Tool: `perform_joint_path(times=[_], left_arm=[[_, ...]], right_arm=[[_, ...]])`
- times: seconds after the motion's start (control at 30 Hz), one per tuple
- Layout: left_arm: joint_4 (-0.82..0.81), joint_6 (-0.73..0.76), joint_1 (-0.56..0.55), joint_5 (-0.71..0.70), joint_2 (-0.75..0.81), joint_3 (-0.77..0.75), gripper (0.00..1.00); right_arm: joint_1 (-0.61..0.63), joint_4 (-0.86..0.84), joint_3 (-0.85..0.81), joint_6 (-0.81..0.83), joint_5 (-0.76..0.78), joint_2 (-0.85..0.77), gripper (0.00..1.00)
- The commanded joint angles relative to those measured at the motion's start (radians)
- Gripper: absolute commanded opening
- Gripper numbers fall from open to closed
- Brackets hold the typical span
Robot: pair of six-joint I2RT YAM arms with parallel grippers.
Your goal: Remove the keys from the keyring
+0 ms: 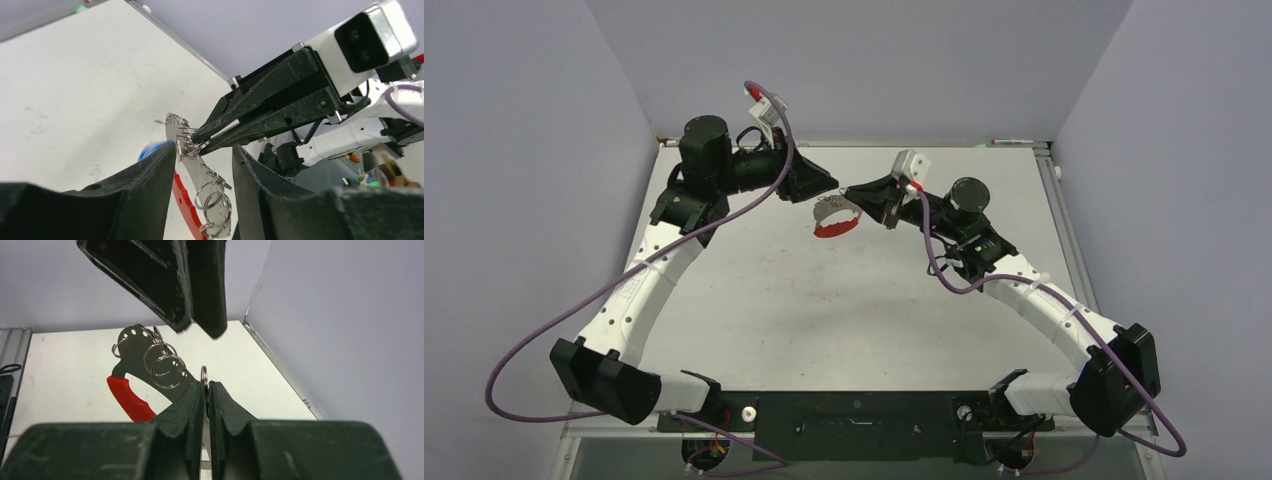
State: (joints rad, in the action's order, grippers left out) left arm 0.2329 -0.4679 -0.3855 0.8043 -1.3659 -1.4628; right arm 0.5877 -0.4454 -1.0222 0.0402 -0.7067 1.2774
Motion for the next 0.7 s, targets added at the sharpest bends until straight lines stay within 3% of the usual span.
perform_joint_path(times=[0.0,0.3,0.47,0.67], left_arm=[[-0.012,0.187,0.037,0.01,0.091,0.014,0.43],[0.129,0.573,0.064,0.028,0.149,0.093,0.44],[0.096,0.7,0.063,0.046,0.165,0.194,0.62],[0.039,0.748,0.013,0.137,0.148,0.241,0.69]], right_arm=[[-0.008,0.002,0.003,0.124,-0.06,-0.047,0.05],[-0.025,0.093,-0.004,0.305,-0.21,-0.089,0.05],[-0.029,0.114,-0.007,0.347,-0.297,-0.117,0.05],[-0.029,0.195,-0.034,0.455,-0.381,-0.126,0.05]])
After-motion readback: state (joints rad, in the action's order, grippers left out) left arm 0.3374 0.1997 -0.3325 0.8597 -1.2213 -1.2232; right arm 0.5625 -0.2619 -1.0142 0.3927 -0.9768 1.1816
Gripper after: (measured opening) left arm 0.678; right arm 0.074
